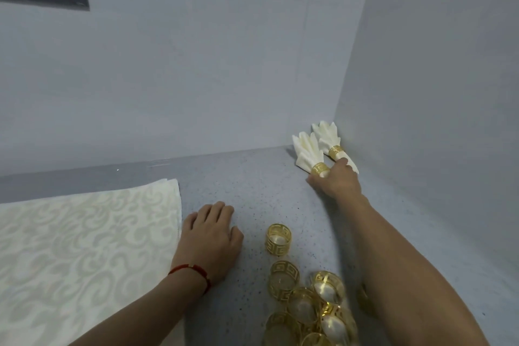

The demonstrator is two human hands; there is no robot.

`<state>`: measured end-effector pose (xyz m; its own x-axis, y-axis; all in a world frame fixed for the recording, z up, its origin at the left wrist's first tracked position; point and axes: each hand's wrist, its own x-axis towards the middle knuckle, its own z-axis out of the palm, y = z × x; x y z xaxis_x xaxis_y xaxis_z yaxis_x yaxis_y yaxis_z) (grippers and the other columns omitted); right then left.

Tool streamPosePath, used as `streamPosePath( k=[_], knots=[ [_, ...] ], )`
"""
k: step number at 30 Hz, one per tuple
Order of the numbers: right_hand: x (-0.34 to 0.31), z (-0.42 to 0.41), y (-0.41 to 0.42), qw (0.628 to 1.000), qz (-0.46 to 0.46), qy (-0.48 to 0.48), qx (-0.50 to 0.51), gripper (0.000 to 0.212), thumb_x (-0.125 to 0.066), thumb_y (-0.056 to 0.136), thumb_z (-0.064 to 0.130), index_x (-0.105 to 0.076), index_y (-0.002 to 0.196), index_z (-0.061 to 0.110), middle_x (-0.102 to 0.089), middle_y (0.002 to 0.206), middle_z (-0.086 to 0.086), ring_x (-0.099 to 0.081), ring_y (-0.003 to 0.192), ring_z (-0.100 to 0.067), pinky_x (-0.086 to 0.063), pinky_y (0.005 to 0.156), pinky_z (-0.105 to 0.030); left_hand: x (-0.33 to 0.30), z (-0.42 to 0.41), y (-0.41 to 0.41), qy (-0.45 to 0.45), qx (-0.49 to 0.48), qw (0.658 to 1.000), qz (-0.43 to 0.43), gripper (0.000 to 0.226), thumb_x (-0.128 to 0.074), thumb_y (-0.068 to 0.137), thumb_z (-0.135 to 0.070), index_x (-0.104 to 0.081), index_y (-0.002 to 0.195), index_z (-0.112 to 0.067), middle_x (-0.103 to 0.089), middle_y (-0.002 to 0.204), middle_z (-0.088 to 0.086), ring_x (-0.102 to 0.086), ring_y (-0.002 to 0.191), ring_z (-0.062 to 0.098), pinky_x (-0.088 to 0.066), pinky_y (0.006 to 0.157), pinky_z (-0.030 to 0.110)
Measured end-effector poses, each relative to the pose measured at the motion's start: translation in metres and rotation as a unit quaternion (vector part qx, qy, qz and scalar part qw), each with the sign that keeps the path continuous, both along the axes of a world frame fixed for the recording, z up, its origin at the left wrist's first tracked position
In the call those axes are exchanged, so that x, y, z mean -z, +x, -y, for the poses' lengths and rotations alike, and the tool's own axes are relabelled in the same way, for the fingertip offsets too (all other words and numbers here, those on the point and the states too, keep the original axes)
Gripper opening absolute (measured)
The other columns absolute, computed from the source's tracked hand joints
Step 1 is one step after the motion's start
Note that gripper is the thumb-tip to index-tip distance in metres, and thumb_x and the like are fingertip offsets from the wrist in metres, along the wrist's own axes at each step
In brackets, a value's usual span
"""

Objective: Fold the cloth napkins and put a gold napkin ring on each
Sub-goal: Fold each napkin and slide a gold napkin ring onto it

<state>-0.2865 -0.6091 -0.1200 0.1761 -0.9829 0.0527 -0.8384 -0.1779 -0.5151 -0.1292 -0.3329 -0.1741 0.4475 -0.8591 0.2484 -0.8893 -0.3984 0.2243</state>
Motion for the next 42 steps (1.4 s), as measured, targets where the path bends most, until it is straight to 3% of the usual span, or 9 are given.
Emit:
streamPosePath(
  k=[3,7,10,21,25,31,34,38,42],
  knots=[
    [-0.006,-0.003,-0.013,0.996,-0.091,0.003,0.016,0.084,-0.073,0.081,0.059,-0.039,0.141,0.011,-0.054,0.136,-0.008,-0.053,0.126,-0.030,-0.047,0.091,-0.041,0.001,0.000,0.000,0.001,-0.004,1.000,0.003,0.072,-0.004,0.085,-0.049,-0.039,0.145,-0.028,-0.038,0.151,-0.010,-0.031,0.140,0.012,-0.020,0.120,0.038],
    [0.001,-0.002,-0.020,0.985,-0.171,-0.020,0.000,0.038,-0.065,0.090,0.050,-0.059,0.105,0.015,-0.060,0.091,0.003,-0.056,0.077,-0.017,-0.042,0.064,-0.031,0.000,0.001,-0.002,-0.014,-0.004,1.000,0.010,0.067,-0.009,0.086,-0.047,-0.046,0.137,-0.026,-0.047,0.141,-0.009,-0.040,0.132,0.013,-0.026,0.114,0.039],
    [0.006,0.004,-0.012,0.989,-0.141,-0.048,0.010,0.027,-0.056,0.098,0.042,-0.061,0.098,0.015,-0.054,0.081,0.002,-0.046,0.066,-0.015,-0.041,0.061,-0.031,0.000,0.000,-0.003,-0.013,-0.002,1.000,0.008,0.068,-0.008,0.085,-0.048,-0.046,0.137,-0.026,-0.047,0.141,-0.009,-0.039,0.132,0.013,-0.026,0.114,0.038],
    [0.015,0.047,0.019,0.994,-0.052,-0.085,0.039,0.031,-0.061,0.097,0.037,-0.064,0.112,0.011,-0.057,0.095,-0.003,-0.056,0.088,-0.023,-0.044,0.074,-0.033,0.005,0.002,0.002,0.001,-0.010,1.000,0.007,0.072,-0.006,0.087,-0.052,-0.040,0.145,-0.028,-0.040,0.152,-0.008,-0.033,0.142,0.015,-0.023,0.119,0.040],
    [0.017,0.055,0.020,0.995,-0.034,-0.080,0.040,0.033,-0.060,0.098,0.036,-0.065,0.116,0.009,-0.067,0.111,-0.009,-0.065,0.104,-0.028,-0.044,0.076,-0.033,0.003,0.002,0.001,0.008,-0.006,1.000,0.005,0.073,-0.004,0.086,-0.053,-0.037,0.147,-0.029,-0.037,0.154,-0.009,-0.030,0.143,0.013,-0.019,0.120,0.039],
    [0.018,0.060,0.019,0.997,-0.034,-0.062,0.030,0.043,-0.062,0.095,0.041,-0.062,0.122,0.008,-0.063,0.107,-0.007,-0.064,0.103,-0.027,-0.049,0.078,-0.034,0.000,0.002,-0.001,0.014,-0.006,1.000,-0.002,0.074,-0.001,0.084,-0.051,-0.037,0.145,-0.031,-0.036,0.152,-0.011,-0.029,0.142,0.011,-0.020,0.120,0.038],
    [0.012,0.044,0.017,0.995,-0.071,-0.069,0.028,0.060,-0.062,0.094,0.047,-0.048,0.138,0.009,-0.054,0.133,-0.012,-0.054,0.125,-0.031,-0.049,0.097,-0.043,-0.004,-0.002,-0.002,0.014,-0.002,1.000,-0.014,0.072,-0.003,0.084,-0.050,-0.039,0.142,-0.030,-0.038,0.149,-0.012,-0.031,0.139,0.009,-0.020,0.119,0.038],
    [-0.011,-0.006,0.013,0.981,-0.133,-0.132,-0.056,0.049,-0.054,0.098,0.038,-0.046,0.137,0.008,-0.049,0.138,-0.014,-0.047,0.127,-0.031,-0.045,0.087,-0.043,-0.004,0.003,0.004,0.013,0.002,0.998,-0.058,0.061,-0.021,0.091,-0.045,-0.042,0.145,-0.024,-0.040,0.151,-0.006,-0.032,0.141,0.014,-0.019,0.120,0.040],
    [-0.036,-0.106,-0.001,0.956,-0.097,-0.201,-0.190,0.037,-0.052,0.099,0.037,-0.059,0.127,0.013,-0.056,0.128,-0.006,-0.054,0.116,-0.025,-0.046,0.080,-0.038,-0.008,0.000,0.008,-0.064,-0.007,0.984,-0.164,0.052,-0.038,0.089,-0.042,-0.055,0.130,-0.015,-0.049,0.142,0.002,-0.044,0.131,0.022,-0.032,0.115,0.042]
  ],
)
